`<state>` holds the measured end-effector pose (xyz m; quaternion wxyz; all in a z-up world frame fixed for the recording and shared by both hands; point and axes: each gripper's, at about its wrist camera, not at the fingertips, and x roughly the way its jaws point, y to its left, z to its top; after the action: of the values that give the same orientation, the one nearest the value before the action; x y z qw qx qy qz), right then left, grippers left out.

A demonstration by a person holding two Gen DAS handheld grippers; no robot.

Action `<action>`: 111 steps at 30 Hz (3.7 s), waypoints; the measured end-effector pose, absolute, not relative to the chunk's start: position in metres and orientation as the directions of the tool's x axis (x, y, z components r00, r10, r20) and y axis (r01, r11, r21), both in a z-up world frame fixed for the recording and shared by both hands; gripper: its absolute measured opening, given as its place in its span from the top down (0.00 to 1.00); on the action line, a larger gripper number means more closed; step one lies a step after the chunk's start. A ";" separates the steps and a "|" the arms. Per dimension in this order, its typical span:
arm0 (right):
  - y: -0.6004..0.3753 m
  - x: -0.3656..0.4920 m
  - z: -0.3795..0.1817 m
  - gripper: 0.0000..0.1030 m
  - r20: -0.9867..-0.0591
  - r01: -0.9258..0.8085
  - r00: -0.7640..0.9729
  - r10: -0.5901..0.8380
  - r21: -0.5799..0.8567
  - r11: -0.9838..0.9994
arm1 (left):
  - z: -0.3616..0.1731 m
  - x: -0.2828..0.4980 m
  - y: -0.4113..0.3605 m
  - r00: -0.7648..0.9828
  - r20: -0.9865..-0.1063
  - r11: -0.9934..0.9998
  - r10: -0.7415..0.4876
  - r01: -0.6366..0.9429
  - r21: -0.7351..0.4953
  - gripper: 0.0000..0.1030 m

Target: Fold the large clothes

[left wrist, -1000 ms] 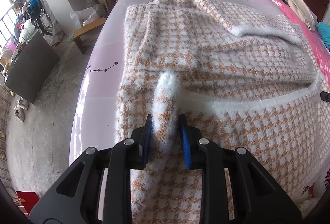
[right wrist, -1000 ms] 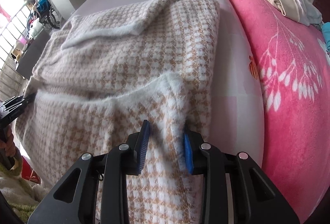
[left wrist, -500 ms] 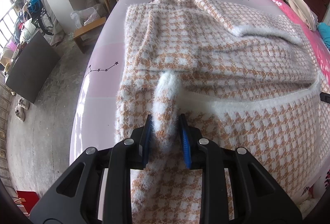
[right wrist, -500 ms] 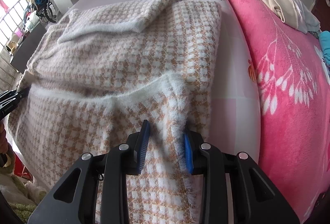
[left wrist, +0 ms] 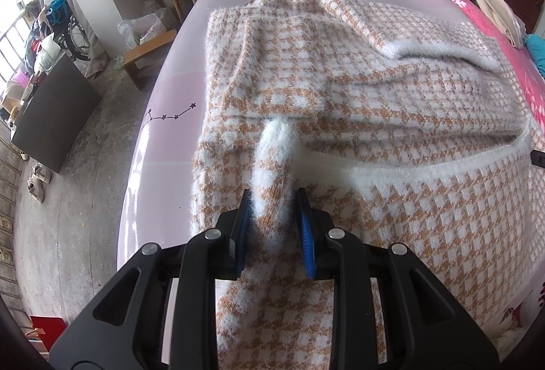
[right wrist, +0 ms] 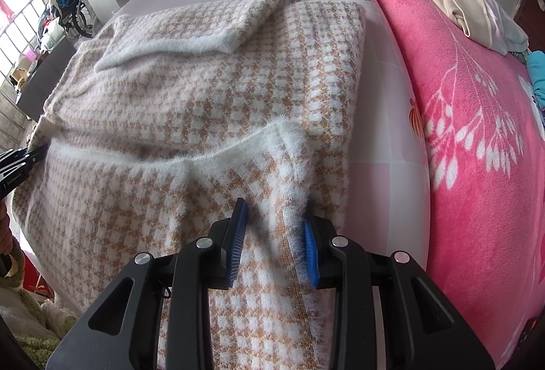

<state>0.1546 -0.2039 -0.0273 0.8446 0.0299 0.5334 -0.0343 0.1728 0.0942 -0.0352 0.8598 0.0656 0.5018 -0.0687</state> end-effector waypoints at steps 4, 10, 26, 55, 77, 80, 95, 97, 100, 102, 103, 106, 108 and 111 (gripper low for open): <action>-0.204 0.155 -0.027 0.71 -0.903 0.089 0.428 -0.026 0.014 0.996 | -0.035 0.172 0.093 0.487 -0.872 0.982 -0.050 0.184 0.046 0.75; -0.204 0.155 -0.027 0.71 -0.903 0.089 0.428 -0.028 0.012 0.996 | -0.035 0.173 0.095 0.487 -0.872 0.982 -0.049 0.183 0.046 0.75; -0.203 0.154 -0.027 0.71 -0.903 0.089 0.429 -0.029 0.010 0.996 | -0.035 0.173 0.089 0.488 -0.872 0.983 -0.043 0.178 0.051 0.72; -0.194 0.140 -0.015 0.39 -0.851 0.145 0.519 -0.077 -0.001 0.989 | -0.049 0.167 0.116 0.504 -0.855 0.982 -0.121 0.185 -0.030 0.06; -0.122 0.133 -0.008 0.42 -0.834 -0.063 0.527 0.166 0.157 0.986 | -0.046 0.165 0.121 0.500 -0.854 0.979 -0.145 0.198 -0.051 0.07; -0.119 0.134 -0.005 0.43 -0.836 -0.054 0.520 0.177 0.174 0.983 | -0.026 0.154 0.127 0.556 -0.811 0.975 -0.181 0.209 -0.074 0.07; -0.140 0.144 -0.032 0.63 -0.890 0.128 0.447 0.087 0.159 0.979 | -0.034 0.120 0.053 0.457 -0.800 0.868 -0.389 0.472 -0.153 0.49; -0.142 0.143 -0.032 0.75 -0.893 0.136 0.444 0.068 0.142 0.981 | -0.034 0.117 0.049 0.488 -0.791 0.873 -0.369 0.475 -0.115 0.57; -0.146 0.143 -0.033 0.89 -0.896 0.154 0.442 0.046 0.126 0.980 | -0.037 0.116 0.046 0.503 -0.791 0.876 -0.350 0.474 -0.086 0.79; -0.147 0.143 -0.032 0.93 -0.893 0.160 0.448 0.043 0.128 0.979 | -0.038 0.115 0.043 0.516 -0.780 0.875 -0.353 0.478 -0.080 0.92; -0.146 0.143 -0.031 0.94 -0.891 0.160 0.452 0.036 0.121 0.980 | -0.038 0.115 0.041 0.525 -0.776 0.874 -0.349 0.482 -0.067 0.94; -0.144 0.142 -0.023 0.95 -0.878 0.156 0.479 0.013 0.099 0.983 | -0.032 0.113 0.037 0.557 -0.764 0.874 -0.326 0.486 -0.018 0.97; -0.145 0.144 -0.016 0.95 -0.865 0.156 0.501 0.011 0.103 0.982 | -0.026 0.114 0.039 0.574 -0.750 0.876 -0.330 0.482 -0.017 0.98; -0.147 0.148 -0.014 0.95 -0.859 0.158 0.512 0.005 0.100 0.982 | -0.025 0.120 0.039 0.581 -0.747 0.878 -0.324 0.478 -0.009 0.98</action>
<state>0.1477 -0.1467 -0.0139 0.8656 0.0829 0.4918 -0.0439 0.1202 0.0385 -0.0248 0.8838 0.0968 0.3975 -0.2270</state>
